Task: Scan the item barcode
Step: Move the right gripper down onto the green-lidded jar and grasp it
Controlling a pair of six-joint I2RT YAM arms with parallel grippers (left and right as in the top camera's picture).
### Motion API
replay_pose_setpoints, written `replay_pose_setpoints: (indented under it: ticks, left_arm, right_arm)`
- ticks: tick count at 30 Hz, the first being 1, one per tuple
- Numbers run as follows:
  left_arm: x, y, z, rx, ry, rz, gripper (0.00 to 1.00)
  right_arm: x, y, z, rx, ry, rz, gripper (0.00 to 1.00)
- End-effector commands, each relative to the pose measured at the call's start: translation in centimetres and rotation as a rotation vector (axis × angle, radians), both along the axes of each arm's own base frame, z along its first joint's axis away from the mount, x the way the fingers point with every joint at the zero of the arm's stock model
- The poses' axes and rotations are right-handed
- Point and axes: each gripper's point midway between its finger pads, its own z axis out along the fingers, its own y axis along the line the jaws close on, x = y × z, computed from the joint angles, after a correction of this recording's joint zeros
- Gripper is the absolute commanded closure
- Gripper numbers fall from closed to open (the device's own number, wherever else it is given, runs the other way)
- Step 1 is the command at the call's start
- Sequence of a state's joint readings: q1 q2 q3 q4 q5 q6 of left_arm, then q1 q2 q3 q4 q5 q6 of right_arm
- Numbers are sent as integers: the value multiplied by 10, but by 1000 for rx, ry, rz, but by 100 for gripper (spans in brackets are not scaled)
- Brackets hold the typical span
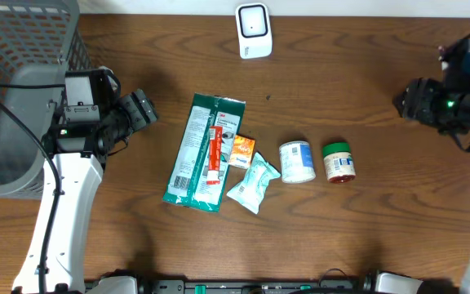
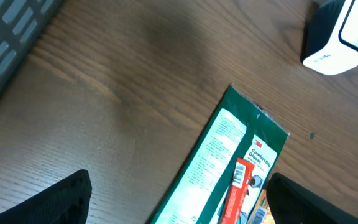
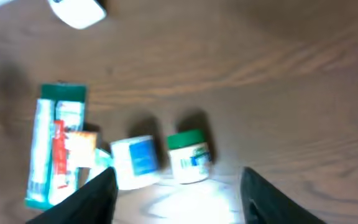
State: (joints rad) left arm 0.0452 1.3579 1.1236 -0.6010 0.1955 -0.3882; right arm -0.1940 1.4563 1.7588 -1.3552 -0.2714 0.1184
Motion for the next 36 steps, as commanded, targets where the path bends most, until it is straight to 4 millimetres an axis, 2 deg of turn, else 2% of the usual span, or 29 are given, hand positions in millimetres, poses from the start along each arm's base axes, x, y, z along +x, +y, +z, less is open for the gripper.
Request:
replay_pose_setpoints:
  ticks: [1,5,10,12,14,15,24,27,30,36]
  left_arm:
    - [4,3,10,17,-28,0,12]
    - [4,3,10,17,-28,0,12]
    - [4,3,10,17,-28,0,12]
    - [4,3,10,17,-28,0,12]
    - [4,3,10,17,-28,0,12]
    - [4,3,10,17,-28,0,12]
    - [4,3,10,17,-28,0,12]
    - [4,3,10,17,-28,0,12]
    - [4,3,10,17,-28,0,12]
    - [4,3,10,17,-28,0,12]
  right_arm:
    - [-15,19,-1,6,60,56,30]
    - [-40,30,-34,-96,263,124,26]
    - [-51,47,-75,-130,473,190,25]
    - [-53,51,-99,-129,552,201,24]
    - [-52,51,-125,-127,619,203,23]
    - [-48,51,-147,-124,653,202,23]
    - [-25,54,-236,-115,747,167,27]
    - [-13,58,-255,-120,736,177,28]
    - [-2,59,-269,-140,709,181,34]
    - [10,51,-273,-202,664,181,36]
